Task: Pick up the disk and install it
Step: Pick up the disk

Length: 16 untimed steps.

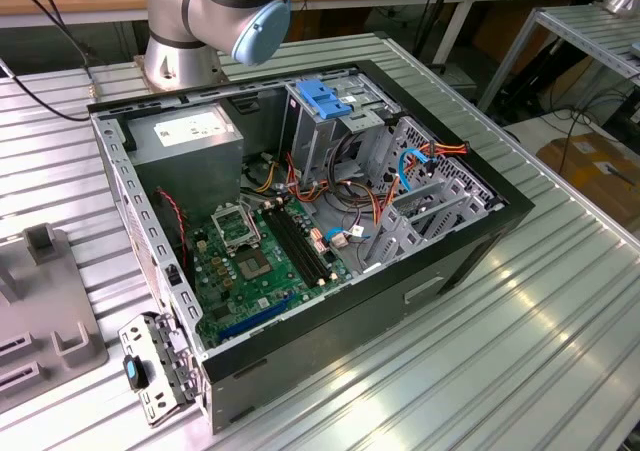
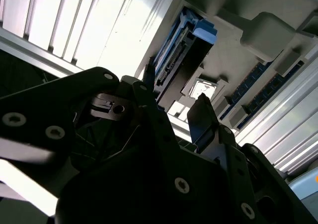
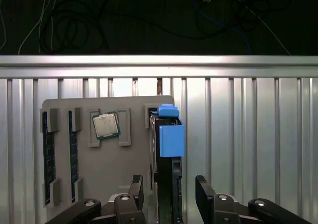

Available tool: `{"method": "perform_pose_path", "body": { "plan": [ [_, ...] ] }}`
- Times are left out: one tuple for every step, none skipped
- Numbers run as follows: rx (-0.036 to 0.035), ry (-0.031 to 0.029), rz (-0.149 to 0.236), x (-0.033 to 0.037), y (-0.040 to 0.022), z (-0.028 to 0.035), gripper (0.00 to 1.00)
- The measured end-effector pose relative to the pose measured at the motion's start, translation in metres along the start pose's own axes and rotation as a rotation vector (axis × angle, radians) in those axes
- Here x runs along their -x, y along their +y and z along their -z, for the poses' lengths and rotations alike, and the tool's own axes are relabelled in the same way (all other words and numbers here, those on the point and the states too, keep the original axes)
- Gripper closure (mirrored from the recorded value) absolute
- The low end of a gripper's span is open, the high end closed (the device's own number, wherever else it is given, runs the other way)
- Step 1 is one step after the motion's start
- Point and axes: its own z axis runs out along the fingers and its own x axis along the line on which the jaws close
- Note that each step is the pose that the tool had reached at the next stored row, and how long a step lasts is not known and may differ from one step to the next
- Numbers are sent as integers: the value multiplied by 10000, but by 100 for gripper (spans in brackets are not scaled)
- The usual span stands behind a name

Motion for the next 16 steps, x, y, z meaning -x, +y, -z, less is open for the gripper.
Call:
{"method": "perform_pose_path", "body": {
  "plan": [
    [0, 0, 0, 0, -1, 0, 46],
    [0, 0, 1, 0, -1, 0, 46],
    [1, 1, 0, 0, -1, -1, 46],
    [0, 1, 1, -1, 0, -6, 46],
    [0, 0, 1, -1, 7, -12, 46],
    [-2, -1, 1, 0, 25, -23, 46],
    [-4, -3, 3, 0, 36, -38, 46],
    [-3, -2, 9, -1, 37, -48, 46],
    [-1, -1, 14, -1, 38, -61, 46],
    [-1, -2, 21, -1, 39, -73, 46],
    [-2, -2, 34, -1, 39, -85, 46],
    [-1, -2, 56, -1, 39, -98, 46],
    [0, -1, 92, -2, 39, -107, 46],
    [4, 0, 176, -2, 39, -115, 46],
    [6, 4, 260, -2, 39, -120, 46],
    [8, 17, 408, -2, 39, -130, 46]
  ]
}}
